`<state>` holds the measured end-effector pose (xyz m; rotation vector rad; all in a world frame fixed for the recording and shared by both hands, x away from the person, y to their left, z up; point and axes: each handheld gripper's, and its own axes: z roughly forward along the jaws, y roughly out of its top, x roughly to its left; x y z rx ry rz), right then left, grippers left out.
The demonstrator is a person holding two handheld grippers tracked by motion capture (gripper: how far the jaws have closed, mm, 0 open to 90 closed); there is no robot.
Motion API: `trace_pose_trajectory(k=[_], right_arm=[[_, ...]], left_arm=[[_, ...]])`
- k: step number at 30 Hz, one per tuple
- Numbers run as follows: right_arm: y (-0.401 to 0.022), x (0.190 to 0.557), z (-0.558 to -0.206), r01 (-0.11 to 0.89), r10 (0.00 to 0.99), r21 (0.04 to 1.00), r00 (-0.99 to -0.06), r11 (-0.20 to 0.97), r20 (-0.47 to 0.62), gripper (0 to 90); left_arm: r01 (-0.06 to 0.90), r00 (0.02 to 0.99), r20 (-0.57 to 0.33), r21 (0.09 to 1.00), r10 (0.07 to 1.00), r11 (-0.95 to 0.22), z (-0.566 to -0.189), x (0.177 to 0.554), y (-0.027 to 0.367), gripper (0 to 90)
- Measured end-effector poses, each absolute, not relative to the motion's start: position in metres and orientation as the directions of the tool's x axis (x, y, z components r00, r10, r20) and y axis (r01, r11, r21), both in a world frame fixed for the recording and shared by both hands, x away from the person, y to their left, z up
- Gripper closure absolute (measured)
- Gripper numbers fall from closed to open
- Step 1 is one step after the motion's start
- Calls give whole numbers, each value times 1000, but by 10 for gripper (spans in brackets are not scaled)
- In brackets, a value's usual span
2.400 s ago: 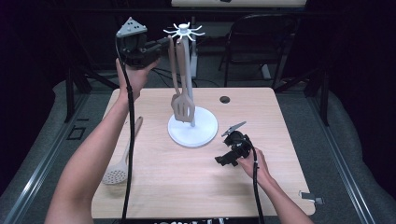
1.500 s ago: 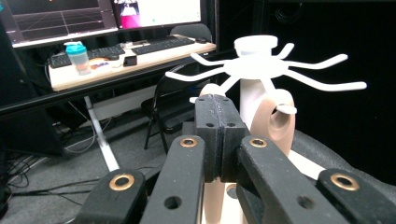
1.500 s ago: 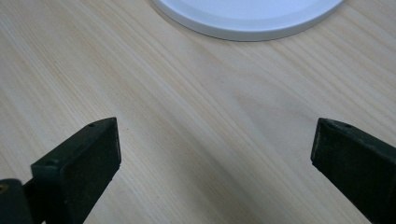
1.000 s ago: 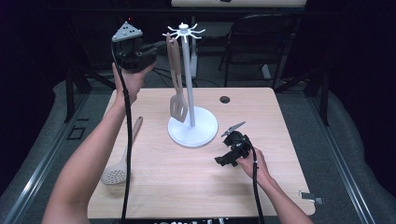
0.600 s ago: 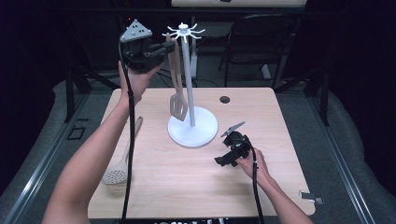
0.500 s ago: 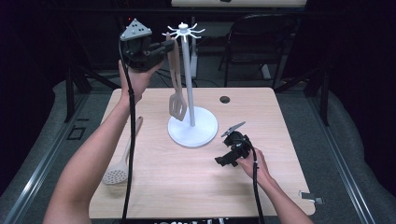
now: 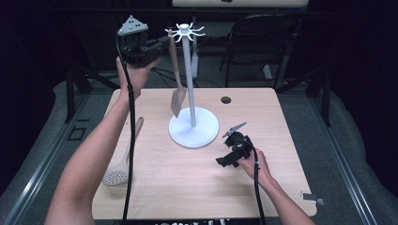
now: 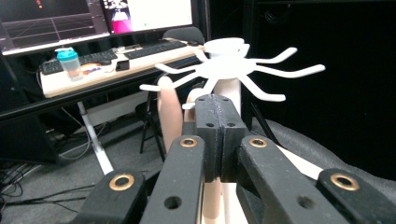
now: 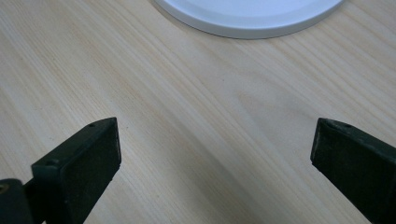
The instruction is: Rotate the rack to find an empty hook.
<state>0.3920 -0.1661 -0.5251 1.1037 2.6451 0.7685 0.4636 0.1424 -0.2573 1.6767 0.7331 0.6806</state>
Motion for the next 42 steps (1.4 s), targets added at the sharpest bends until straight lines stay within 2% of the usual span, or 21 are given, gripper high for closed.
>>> trace_pose_trajectory(k=[10,15,20,28,32,39,42], right_arm=[[-166,392,-525,619,703,514,-710,594,42,14],[-166,392,-525,619,704,511,-710,597,38,14],[-165,392,-525,614,698,518,-714,595,45,14],[-162,392,-527,615,695,500,-718,610,34,14],[-163,391,-527,611,694,509,-719,606,37,14],[-164,392,-527,615,695,509,-717,603,43,14],[-162,392,-528,609,688,503,-725,613,38,14]], left_arm=[[127,634,53,977,772,-171,-258,467,145,896],[144,634,29,977,772,-155,-264,464,154,787],[210,595,4,965,804,-159,-279,461,170,561],[327,560,-11,922,829,-209,-319,463,188,330],[379,553,-13,894,833,-238,-342,461,194,241],[426,538,17,857,843,-289,-376,450,200,183],[476,515,17,826,857,-302,-398,445,204,158]])
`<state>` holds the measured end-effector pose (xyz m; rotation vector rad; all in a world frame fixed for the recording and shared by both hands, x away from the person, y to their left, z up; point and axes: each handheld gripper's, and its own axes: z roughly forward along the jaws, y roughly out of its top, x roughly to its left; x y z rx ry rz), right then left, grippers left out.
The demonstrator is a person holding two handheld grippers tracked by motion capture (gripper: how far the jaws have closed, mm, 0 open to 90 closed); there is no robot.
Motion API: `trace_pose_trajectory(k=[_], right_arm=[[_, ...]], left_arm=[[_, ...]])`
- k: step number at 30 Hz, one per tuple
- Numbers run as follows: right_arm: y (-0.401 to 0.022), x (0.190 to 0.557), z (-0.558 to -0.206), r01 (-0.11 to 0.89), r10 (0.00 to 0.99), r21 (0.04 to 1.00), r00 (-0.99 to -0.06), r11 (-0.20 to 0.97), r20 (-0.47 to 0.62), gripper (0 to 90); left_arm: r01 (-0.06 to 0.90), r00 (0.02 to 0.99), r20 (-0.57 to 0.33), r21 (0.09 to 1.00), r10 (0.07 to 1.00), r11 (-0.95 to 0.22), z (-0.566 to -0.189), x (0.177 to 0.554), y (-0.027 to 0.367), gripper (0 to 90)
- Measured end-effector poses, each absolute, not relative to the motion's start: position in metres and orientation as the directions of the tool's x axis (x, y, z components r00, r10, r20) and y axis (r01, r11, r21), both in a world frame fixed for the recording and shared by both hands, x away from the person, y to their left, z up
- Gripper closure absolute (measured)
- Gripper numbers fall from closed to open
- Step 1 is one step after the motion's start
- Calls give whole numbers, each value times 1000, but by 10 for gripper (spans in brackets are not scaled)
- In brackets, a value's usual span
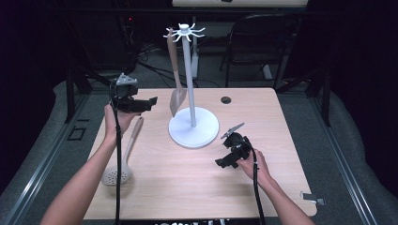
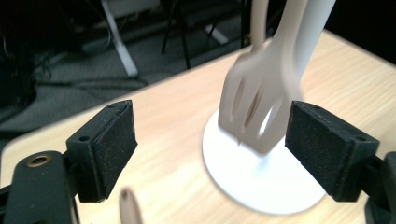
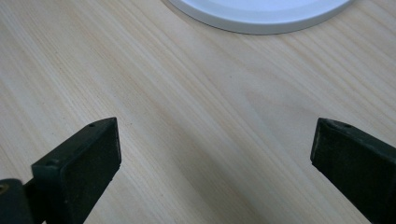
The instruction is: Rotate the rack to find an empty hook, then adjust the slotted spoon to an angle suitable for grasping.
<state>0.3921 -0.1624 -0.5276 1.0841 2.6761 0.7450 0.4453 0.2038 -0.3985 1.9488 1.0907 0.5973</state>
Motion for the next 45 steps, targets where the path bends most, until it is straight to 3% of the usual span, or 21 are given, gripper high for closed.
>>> trace_pose_trajectory(k=[13,18,36,45], right_arm=[[-162,393,-531,605,676,490,-736,628,44,22],[-162,394,-533,596,667,496,-744,631,45,25],[-162,395,-535,579,636,478,-770,661,53,64],[-159,397,-535,579,638,471,-769,665,45,66]], left_arm=[[587,469,74,719,880,-373,-459,441,221,83],[624,443,15,714,897,-320,-479,439,233,62],[664,350,4,704,937,-252,-486,429,269,3],[731,327,-5,635,945,-250,-504,430,270,6]])
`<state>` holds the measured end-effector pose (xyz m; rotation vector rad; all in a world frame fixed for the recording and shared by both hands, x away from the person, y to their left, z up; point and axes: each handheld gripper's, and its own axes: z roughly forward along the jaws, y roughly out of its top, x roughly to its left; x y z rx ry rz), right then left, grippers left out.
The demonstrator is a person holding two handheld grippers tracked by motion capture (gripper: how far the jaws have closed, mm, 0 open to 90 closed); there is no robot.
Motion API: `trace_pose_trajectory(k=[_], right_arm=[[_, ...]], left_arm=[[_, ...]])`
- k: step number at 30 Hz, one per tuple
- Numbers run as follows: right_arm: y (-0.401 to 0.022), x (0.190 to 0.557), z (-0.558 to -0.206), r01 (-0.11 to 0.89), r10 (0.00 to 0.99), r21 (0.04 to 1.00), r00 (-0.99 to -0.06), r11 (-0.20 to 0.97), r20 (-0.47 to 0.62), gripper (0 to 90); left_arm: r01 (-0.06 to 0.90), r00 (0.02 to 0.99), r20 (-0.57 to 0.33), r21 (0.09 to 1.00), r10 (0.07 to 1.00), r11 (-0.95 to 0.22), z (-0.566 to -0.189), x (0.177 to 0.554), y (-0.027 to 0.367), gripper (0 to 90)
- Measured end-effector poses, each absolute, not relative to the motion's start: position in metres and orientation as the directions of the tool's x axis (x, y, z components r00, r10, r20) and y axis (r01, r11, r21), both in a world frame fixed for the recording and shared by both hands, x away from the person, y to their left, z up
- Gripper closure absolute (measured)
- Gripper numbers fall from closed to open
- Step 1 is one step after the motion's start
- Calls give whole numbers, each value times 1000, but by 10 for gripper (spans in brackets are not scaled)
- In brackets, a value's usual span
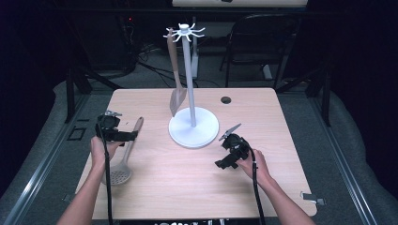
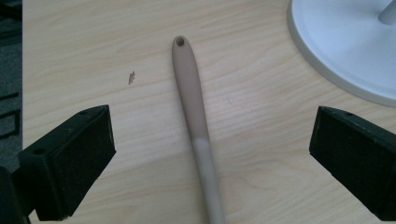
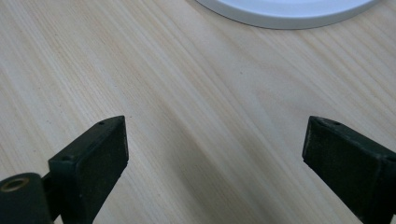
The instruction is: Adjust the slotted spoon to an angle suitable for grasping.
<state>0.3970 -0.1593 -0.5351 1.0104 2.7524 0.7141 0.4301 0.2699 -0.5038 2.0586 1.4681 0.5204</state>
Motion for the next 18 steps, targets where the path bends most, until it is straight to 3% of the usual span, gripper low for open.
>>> trace_pose_trajectory(k=[18], right_arm=[[-156,399,-536,592,649,456,-759,665,39,80]], left_arm=[[822,341,-40,498,939,-277,-536,441,267,494]])
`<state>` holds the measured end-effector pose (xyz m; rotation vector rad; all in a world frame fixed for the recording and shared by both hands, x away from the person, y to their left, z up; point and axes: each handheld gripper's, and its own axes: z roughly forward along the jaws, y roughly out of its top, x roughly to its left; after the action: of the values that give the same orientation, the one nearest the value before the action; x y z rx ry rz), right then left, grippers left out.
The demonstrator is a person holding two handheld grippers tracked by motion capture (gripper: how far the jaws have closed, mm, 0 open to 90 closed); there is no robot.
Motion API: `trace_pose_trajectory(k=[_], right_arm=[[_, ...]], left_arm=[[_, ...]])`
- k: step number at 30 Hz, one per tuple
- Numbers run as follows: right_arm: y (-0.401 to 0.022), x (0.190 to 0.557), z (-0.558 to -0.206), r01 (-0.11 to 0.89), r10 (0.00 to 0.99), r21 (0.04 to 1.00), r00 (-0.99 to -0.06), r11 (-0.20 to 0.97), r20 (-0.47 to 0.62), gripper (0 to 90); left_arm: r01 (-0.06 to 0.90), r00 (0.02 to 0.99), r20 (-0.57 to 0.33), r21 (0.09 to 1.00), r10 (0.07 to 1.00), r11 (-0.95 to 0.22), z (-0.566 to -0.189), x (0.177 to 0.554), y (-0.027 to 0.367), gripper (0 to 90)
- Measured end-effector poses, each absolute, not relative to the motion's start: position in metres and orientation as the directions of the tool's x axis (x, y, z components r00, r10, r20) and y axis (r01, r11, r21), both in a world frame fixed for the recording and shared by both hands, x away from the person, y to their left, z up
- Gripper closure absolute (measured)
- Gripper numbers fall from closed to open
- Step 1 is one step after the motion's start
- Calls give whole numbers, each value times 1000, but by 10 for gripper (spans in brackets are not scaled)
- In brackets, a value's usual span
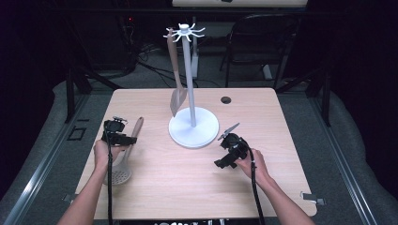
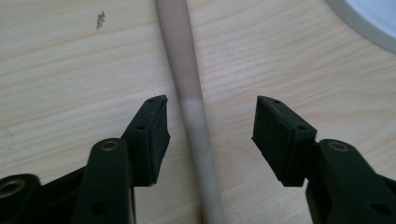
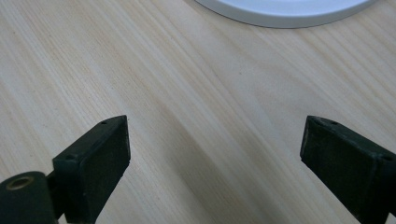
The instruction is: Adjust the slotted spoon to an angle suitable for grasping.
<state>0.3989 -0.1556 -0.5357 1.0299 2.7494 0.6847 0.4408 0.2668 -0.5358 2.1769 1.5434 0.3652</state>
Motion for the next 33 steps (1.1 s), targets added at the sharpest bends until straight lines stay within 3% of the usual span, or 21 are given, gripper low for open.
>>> trace_pose_trajectory(k=[10,24,33], right_arm=[[-157,399,-536,592,648,444,-761,673,34,85],[-158,399,-537,594,643,435,-764,676,44,87],[-156,399,-539,594,639,429,-768,681,48,87]], left_arm=[[855,320,-28,439,947,-276,-553,449,267,716],[852,401,-41,384,915,-357,-547,436,263,760],[851,402,-50,388,914,-353,-548,440,262,712]])
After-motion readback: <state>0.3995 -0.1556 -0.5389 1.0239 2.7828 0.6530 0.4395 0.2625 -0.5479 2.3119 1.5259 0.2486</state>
